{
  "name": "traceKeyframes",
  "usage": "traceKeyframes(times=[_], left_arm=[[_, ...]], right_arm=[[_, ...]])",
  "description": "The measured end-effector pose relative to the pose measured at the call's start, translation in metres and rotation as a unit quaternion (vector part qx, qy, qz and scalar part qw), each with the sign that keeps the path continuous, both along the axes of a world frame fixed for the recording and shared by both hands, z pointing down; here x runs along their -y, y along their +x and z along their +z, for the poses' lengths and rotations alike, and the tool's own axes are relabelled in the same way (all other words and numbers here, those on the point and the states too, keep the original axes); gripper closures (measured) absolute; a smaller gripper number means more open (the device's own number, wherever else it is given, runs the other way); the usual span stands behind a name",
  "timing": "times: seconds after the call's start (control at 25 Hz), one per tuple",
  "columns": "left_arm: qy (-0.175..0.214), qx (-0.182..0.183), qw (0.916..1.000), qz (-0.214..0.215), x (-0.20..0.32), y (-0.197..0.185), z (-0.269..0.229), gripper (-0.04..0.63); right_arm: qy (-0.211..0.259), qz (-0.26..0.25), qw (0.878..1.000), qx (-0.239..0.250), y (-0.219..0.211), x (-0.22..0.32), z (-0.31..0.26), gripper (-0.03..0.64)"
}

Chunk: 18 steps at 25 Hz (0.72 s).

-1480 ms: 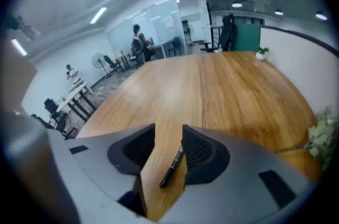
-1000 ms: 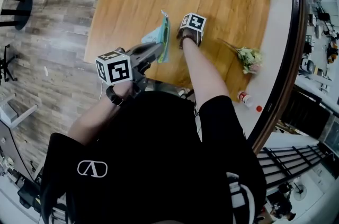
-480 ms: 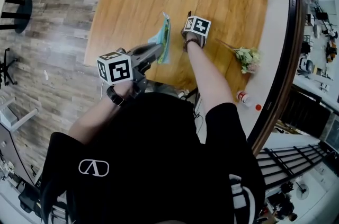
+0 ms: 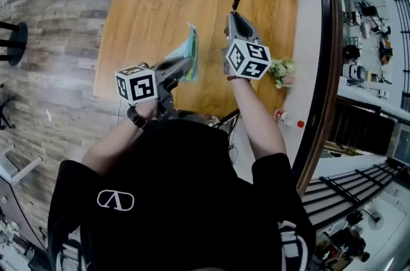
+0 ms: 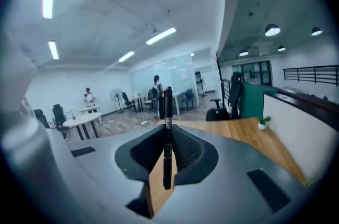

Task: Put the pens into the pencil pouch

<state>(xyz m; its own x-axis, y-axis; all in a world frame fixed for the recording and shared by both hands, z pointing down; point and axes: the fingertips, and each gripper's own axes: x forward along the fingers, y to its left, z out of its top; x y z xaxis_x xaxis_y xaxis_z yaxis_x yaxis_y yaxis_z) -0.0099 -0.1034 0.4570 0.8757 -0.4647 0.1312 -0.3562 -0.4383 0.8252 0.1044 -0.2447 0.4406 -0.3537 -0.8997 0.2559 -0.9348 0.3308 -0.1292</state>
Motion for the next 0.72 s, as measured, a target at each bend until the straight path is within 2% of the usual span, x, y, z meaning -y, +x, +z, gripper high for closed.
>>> traceKeyframes(times=[0.08,0.2,0.32,0.56,0.72], left_arm=[[0.005,-0.003,1.0,0.005,0.003,0.004,-0.006,0.58],[0.013,-0.011,0.9998,0.012,0.006,0.012,-0.016,0.58],[0.022,-0.016,0.9995,0.019,0.008,0.022,-0.024,0.58],[0.034,-0.016,0.9988,0.031,0.011,0.031,-0.036,0.58],[0.035,-0.014,0.9988,0.032,0.009,0.034,-0.038,0.58]], right_arm=[[0.066,-0.001,0.998,0.006,0.004,-0.019,-0.046,0.577],[0.152,-0.004,0.988,0.013,0.01,-0.053,-0.097,0.577],[0.206,0.003,0.979,0.014,0.017,-0.082,-0.122,0.577],[0.215,0.01,0.977,0.008,0.017,-0.102,-0.12,0.577],[0.217,0.001,0.975,0.043,0.011,-0.105,-0.131,0.577]])
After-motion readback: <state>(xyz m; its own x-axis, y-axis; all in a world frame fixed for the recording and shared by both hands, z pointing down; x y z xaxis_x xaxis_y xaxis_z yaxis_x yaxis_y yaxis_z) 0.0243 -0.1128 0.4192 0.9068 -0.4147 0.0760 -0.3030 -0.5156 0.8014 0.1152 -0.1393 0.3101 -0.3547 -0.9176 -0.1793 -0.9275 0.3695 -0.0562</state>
